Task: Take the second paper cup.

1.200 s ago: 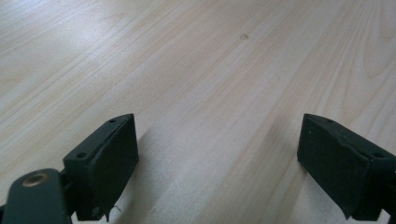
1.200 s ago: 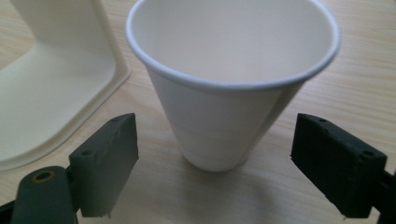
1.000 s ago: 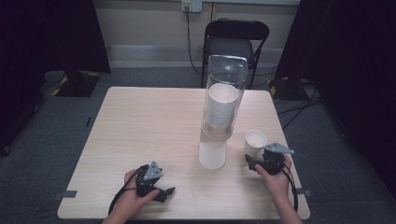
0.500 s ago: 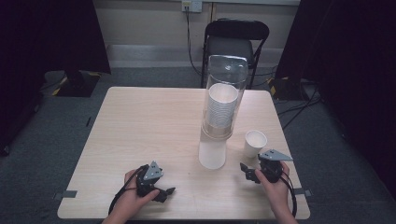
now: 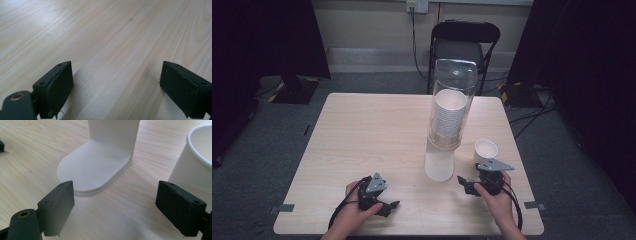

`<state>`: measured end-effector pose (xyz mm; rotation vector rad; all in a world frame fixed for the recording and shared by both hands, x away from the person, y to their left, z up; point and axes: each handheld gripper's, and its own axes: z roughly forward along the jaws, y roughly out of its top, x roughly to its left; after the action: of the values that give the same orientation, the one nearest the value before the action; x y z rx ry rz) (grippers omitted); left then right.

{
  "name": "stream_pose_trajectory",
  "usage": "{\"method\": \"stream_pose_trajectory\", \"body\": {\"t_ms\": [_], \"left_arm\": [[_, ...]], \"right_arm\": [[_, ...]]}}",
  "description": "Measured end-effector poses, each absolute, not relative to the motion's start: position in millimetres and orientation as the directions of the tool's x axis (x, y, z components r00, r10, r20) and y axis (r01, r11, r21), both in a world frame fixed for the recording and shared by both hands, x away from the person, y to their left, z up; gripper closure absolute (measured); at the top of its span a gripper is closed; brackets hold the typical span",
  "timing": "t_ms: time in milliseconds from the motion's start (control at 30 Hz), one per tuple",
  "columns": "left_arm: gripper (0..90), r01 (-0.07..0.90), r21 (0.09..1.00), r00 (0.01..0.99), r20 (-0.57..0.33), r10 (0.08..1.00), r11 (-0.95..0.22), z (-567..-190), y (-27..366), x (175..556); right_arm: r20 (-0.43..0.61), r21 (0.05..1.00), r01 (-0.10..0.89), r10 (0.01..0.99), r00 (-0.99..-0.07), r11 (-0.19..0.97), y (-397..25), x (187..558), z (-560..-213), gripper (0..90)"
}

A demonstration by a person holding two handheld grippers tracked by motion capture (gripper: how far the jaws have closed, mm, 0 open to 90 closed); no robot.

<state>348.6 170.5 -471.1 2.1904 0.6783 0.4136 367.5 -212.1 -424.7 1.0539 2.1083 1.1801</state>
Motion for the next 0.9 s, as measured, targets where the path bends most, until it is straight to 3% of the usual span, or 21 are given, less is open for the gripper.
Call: {"method": "stream_pose_trajectory", "body": {"t_ms": [900], "left_arm": [[11.1, 0.333, 0.769, 0.804, 0.071, 0.590, -0.546, -471, 171, 349]], "right_arm": [[-0.016, 0.915, 0.307, 0.785, -0.620, 0.261, -170, 394, -397, 14.3]]}}
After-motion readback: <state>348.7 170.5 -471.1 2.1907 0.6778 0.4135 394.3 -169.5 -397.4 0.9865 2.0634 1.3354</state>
